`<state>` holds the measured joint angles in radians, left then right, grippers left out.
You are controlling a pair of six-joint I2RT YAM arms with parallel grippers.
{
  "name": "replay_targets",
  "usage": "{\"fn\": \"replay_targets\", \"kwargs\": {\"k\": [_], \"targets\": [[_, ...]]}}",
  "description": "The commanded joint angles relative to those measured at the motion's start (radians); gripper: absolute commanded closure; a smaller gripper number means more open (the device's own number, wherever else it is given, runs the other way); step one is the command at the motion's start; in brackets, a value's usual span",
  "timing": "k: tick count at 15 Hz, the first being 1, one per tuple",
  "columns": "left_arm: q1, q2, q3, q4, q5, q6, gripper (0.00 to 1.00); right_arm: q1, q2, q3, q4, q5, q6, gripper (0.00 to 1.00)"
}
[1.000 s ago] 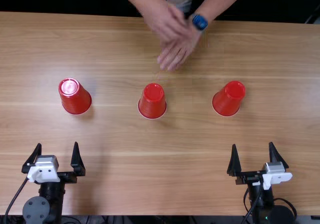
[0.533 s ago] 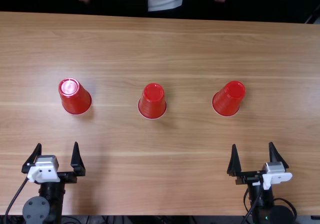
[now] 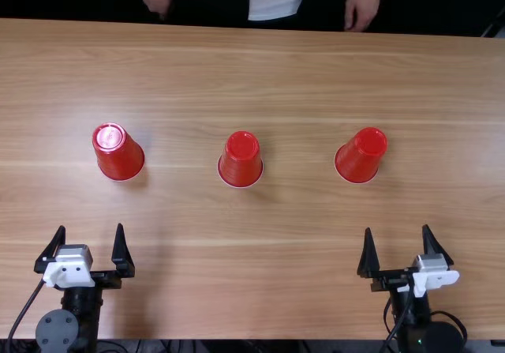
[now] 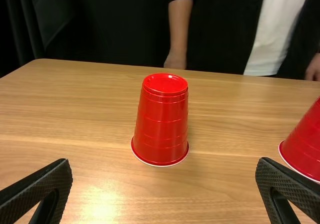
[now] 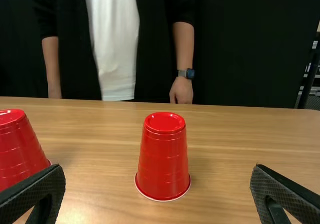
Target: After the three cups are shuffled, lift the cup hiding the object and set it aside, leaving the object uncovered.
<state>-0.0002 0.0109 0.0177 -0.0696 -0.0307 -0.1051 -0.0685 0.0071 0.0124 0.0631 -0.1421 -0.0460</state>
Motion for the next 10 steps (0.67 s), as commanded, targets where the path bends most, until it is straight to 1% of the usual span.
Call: {"fn": "replay_targets", "kwargs": {"k": [1,2,3,6,7,8,9,10], "targets": [[-0.004,-0.011,-0.018,-0.017,-0.006,0.006,0.00,-0.008,-0.007,-0.008,0.006,0.002,0.011,0.00],[-0.004,-0.011,-0.018,-0.021,0.005,0.011,0.00,-0.011,-0.007,-0.008,0.009,0.015,0.013,0.00],[-0.006,-0.011,-0.018,-0.019,0.007,0.013,0.00,-0.013,-0.007,-0.006,0.015,0.039,0.009,0.00],[-0.007,-0.011,-0.018,-0.019,0.009,0.013,0.00,-0.019,-0.007,0.014,0.017,0.046,0.007,0.00],[-0.007,-0.011,-0.018,-0.021,0.012,0.015,0.00,-0.031,-0.007,0.058,0.013,0.048,0.007,0.00],[-0.007,-0.011,0.008,-0.028,0.009,0.017,0.00,-0.042,-0.007,0.112,0.002,0.046,0.007,0.00],[-0.004,-0.008,0.085,-0.041,0.009,0.020,0.00,-0.042,-0.007,0.161,0.000,0.045,0.007,0.00],[-0.003,0.066,0.165,-0.085,0.009,0.020,0.00,-0.042,0.008,0.227,-0.005,0.045,0.005,0.00]]}}
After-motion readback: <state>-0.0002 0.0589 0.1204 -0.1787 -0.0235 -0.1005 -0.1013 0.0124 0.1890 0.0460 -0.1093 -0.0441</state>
